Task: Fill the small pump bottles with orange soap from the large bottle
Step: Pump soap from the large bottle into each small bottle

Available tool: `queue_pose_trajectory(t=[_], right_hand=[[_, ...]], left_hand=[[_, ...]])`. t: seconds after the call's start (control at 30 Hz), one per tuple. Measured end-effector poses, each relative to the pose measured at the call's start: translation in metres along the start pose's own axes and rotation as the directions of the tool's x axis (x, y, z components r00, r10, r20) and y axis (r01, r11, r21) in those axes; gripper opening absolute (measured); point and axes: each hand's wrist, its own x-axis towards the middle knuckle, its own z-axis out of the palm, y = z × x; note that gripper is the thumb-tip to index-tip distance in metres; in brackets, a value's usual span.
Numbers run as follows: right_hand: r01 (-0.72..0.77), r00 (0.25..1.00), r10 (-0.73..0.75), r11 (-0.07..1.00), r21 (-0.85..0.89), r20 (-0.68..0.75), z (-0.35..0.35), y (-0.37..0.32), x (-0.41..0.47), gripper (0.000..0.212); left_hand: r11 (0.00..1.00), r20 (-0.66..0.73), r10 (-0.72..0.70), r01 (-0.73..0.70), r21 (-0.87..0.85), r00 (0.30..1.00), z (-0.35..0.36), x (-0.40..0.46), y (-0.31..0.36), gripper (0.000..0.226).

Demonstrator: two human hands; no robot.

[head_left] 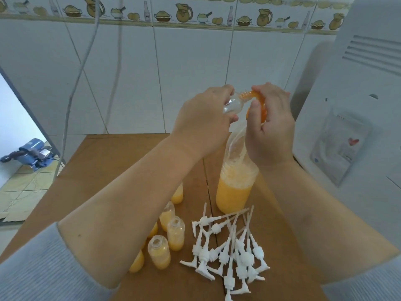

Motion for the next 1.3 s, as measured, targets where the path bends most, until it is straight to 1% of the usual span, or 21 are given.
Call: queue_pose_trajectory(t=[0.13,0.23,0.33,0.47,0.57,0.67,0.77,0.97,1.13,1.23,1.3], right_hand=[[-0.002,0.999,0.001,1.000,0.006,0.045,-0.001,0.000,-0.001,0.030],[-0.010,0.996,0.011,1.000,-0.003,0.092,-0.009,-0.005,0.008,0.037],[0.019,0.999,-0.019,1.000,0.006,0.046,-0.013,-0.005,0.011,0.035],[0.017,1.000,-0.017,1.000,0.013,-0.021,-0.002,0.001,0.003,0.031],[0.034,0.999,-0.034,0.999,0.005,-0.003,0.002,0.007,-0.003,0.030],[0.008,1.000,-0.008,1.000,0.027,0.021,-0.001,0.004,0.000,0.032],[0.015,0.999,-0.017,0.999,0.044,0.045,-0.008,0.000,0.010,0.036],[0.058,0.998,-0.058,0.998,0.017,-0.030,0.002,0.004,0.003,0.036],[0.028,0.999,-0.028,0.999,0.024,0.025,0.004,0.005,0.000,0.038],[0.036,0.997,-0.039,0.998,0.048,0.064,-0.002,0.000,0.006,0.041],[0.052,0.998,-0.055,0.997,0.063,0.039,-0.004,0.000,0.009,0.041]], left_hand=[[0.999,0.012,-0.033,0.034,-0.001,0.999,0.003,-0.004,0.001,0.025],[0.999,-0.004,-0.042,0.042,-0.005,0.999,-0.003,0.001,0.004,0.024],[1.000,-0.038,-0.009,0.009,0.007,0.999,-0.004,0.003,0.007,0.025],[1.000,-0.042,0.001,0.000,0.012,0.999,0.002,-0.001,0.004,0.023],[1.000,-0.005,-0.016,0.016,0.009,1.000,0.005,-0.005,0.000,0.024],[0.999,0.020,-0.025,0.025,0.021,0.999,0.002,-0.001,-0.002,0.025],[1.000,-0.006,-0.026,0.026,0.005,1.000,-0.004,0.003,0.000,0.026],[1.000,-0.046,0.010,-0.009,0.018,0.999,0.002,-0.002,0.000,0.026],[0.999,0.016,-0.018,0.018,0.030,1.000,0.003,-0.002,-0.003,0.029],[1.000,0.008,-0.013,0.013,0.025,1.000,-0.003,0.001,-0.002,0.027],[1.000,-0.019,0.009,-0.009,0.019,1.000,-0.004,0.002,0.000,0.027]])
